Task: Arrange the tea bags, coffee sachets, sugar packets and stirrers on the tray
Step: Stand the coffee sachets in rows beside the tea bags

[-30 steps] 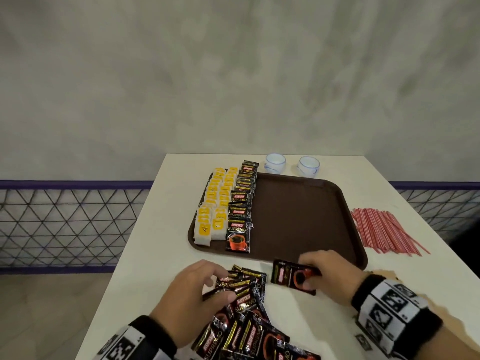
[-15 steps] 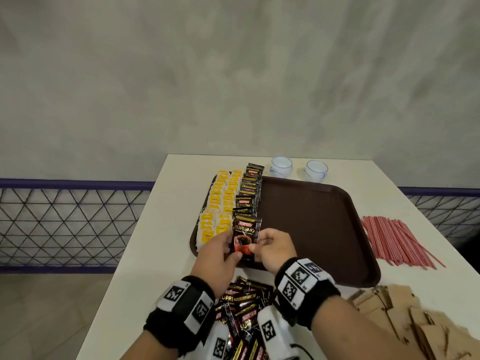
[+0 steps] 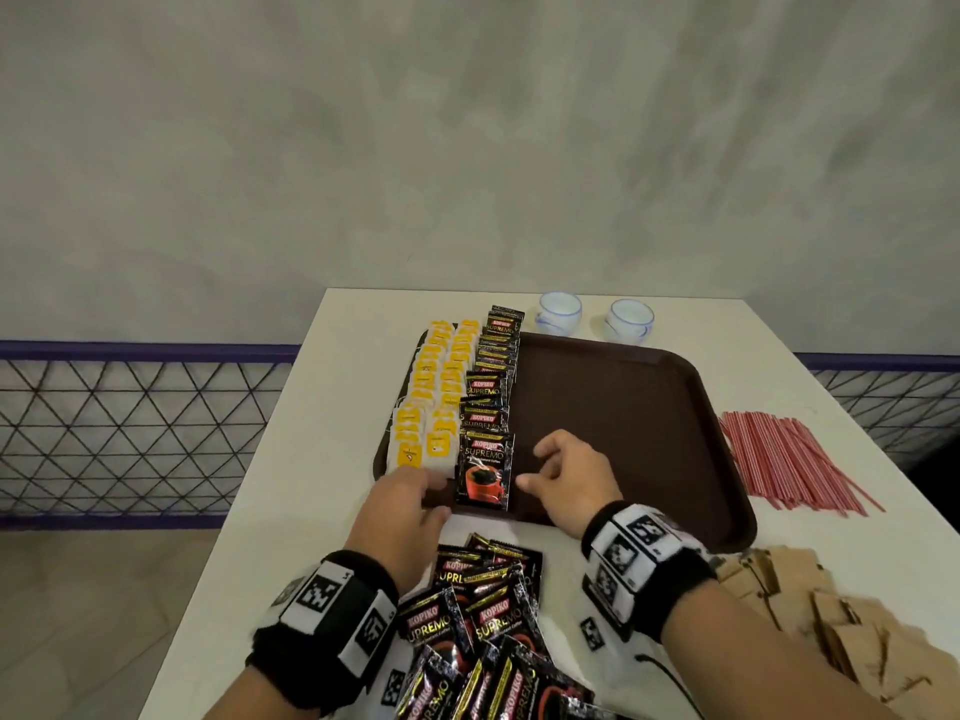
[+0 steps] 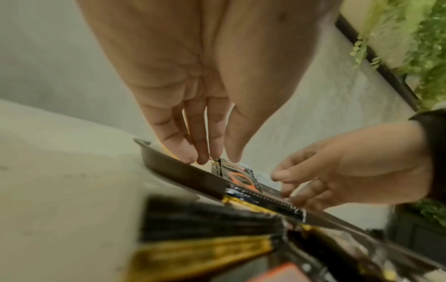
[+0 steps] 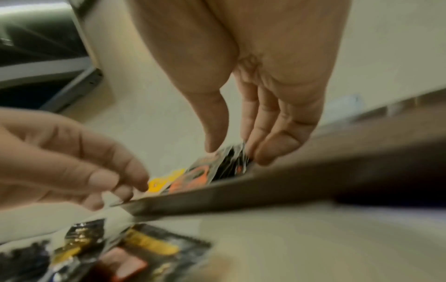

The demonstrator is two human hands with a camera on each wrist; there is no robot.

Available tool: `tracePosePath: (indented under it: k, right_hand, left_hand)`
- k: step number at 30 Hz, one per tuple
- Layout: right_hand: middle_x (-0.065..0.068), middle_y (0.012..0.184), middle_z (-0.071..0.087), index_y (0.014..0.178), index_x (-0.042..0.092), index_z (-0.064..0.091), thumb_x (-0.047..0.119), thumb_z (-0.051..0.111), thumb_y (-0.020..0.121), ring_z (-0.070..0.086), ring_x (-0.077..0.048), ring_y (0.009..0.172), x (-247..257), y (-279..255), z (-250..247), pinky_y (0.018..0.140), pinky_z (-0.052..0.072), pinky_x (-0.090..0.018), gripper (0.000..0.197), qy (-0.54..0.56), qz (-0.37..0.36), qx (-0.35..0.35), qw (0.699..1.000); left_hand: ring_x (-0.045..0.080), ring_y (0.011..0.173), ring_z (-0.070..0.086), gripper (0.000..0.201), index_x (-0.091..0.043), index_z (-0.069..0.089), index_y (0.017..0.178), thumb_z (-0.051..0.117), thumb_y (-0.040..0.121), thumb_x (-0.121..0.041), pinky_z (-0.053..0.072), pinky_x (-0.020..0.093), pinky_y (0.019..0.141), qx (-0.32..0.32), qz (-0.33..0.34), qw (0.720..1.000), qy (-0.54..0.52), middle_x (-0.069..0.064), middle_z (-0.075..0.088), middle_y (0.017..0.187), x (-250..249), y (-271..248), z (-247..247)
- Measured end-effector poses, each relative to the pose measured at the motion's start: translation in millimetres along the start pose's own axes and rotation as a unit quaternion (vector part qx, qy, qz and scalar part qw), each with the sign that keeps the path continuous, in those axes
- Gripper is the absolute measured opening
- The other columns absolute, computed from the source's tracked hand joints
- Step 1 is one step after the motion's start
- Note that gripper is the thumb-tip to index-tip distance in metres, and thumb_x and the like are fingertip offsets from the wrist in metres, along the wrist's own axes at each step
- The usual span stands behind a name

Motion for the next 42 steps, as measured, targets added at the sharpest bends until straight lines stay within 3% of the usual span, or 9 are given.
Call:
tracePosePath:
  k: [6, 15, 25, 29, 33, 35, 38, 40, 42]
  right_hand:
    - [0.003, 0.126, 0.058, 0.128, 0.024, 0.058, 0.023, 0.056, 0.093, 0.051, -0.019, 0.119, -49, -46, -44, 0.102, 0.04, -0.027, 0.035, -0.278, -0.065, 0.076, 0.955]
    - [0.008, 0.133, 0.051, 0.14, 0.024, 0.046, 0.019, 0.044, 0.099, 0.047, -0.01, 0.123, -84, -80, -56, 0.103, 0.035, -0.02, 0.041, -0.276, -0.098, 0.038, 0.955]
    - [0.004, 0.141, 0.046, 0.141, 0.021, 0.044, 0.018, 0.048, 0.097, 0.039, -0.015, 0.131, -89, -109, -62, 0.109, 0.03, -0.023, 0.044, -0.24, -0.125, 0.033, 0.962]
    - [0.013, 0.133, 0.049, 0.137, 0.032, 0.045, 0.041, 0.058, 0.091, 0.044, -0.006, 0.123, -79, -149, -67, 0.106, 0.038, -0.025, 0.048, -0.149, -0.131, 0.032, 0.98]
    - [0.017, 0.14, 0.036, 0.144, 0.041, 0.024, 0.086, 0.046, 0.058, 0.035, -0.011, 0.128, -86, -199, -52, 0.11, 0.035, -0.037, 0.1, -0.159, -0.058, 0.181, 0.969]
    - [0.012, 0.137, 0.034, 0.144, 0.038, 0.021, 0.092, 0.045, 0.05, 0.035, -0.012, 0.118, -92, -210, -41, 0.106, 0.035, -0.035, 0.111, -0.211, -0.036, 0.199, 0.956]
    - [0.007, 0.129, 0.032, 0.141, 0.032, 0.024, 0.056, 0.069, 0.073, 0.037, -0.015, 0.113, -97, -214, -23, 0.099, 0.037, -0.03, 0.085, -0.201, -0.036, 0.168, 0.964]
    - [0.006, 0.119, 0.034, 0.136, 0.027, 0.031, 0.034, 0.071, 0.077, 0.04, -0.017, 0.114, -96, -211, -16, 0.096, 0.039, -0.028, 0.071, -0.197, -0.027, 0.159, 0.967]
    - [0.008, 0.11, 0.033, 0.126, 0.025, 0.038, 0.026, 0.074, 0.075, 0.043, -0.015, 0.11, -94, -207, -16, 0.092, 0.039, -0.025, 0.062, -0.189, -0.019, 0.146, 0.971]
  left_hand:
    - [0.011, 0.119, 0.042, 0.028, -0.022, 0.059, 0.121, 0.049, 0.095, -0.024, 0.029, 0.018, 0.1, 0.022, 0.052, 0.991, 0.118, -0.009, 0.055, 0.124, 11, -7, -8]
    - [0.009, 0.115, 0.044, 0.029, -0.024, 0.06, 0.12, 0.047, 0.095, -0.03, 0.032, 0.019, 0.098, 0.038, 0.059, 0.989, 0.134, -0.01, 0.056, 0.121, 9, -38, -8]
    - [0.012, 0.116, 0.046, 0.03, -0.022, 0.058, 0.122, 0.051, 0.093, -0.03, 0.034, 0.023, 0.1, 0.046, 0.035, 0.99, 0.126, -0.007, 0.056, 0.124, 4, -75, -12]
    - [0.011, 0.117, 0.046, 0.036, -0.024, 0.056, 0.123, 0.058, 0.089, -0.035, 0.033, 0.022, 0.1, 0.014, 0.033, 0.997, 0.075, -0.009, 0.055, 0.125, -3, -105, -19]
    - [0.005, 0.122, 0.04, 0.062, -0.034, 0.046, 0.131, 0.058, 0.077, -0.06, 0.034, 0.026, 0.106, 0.077, 0.026, 0.996, 0.043, -0.019, 0.047, 0.129, -30, -159, -14]
    - [0.002, 0.127, 0.03, 0.082, -0.039, 0.033, 0.138, 0.05, 0.067, -0.076, 0.029, 0.028, 0.111, 0.13, 0.006, 0.99, 0.062, -0.023, 0.036, 0.135, -47, -181, -2]
    - [0.001, 0.128, 0.025, 0.098, -0.039, 0.025, 0.142, 0.049, 0.059, -0.084, 0.024, 0.027, 0.111, 0.162, 0.017, 0.983, 0.088, -0.024, 0.03, 0.138, -66, -195, 24]
    - [0.0, 0.12, 0.029, 0.087, -0.035, 0.024, 0.141, 0.053, 0.07, -0.074, 0.026, 0.023, 0.105, 0.144, 0.025, 0.986, 0.074, -0.023, 0.034, 0.132, -75, -195, 38]
    - [0.003, 0.123, 0.032, 0.081, -0.031, 0.023, 0.142, 0.055, 0.077, -0.065, 0.029, 0.025, 0.106, 0.119, 0.027, 0.989, 0.08, -0.019, 0.035, 0.133, -83, -191, 51]
Point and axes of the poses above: each hand's wrist, its own y-axis towards the middle knuckle, its own z-axis out of the palm, x = y × z, the point moved 1 cm from there along y, towards the middle knuckle
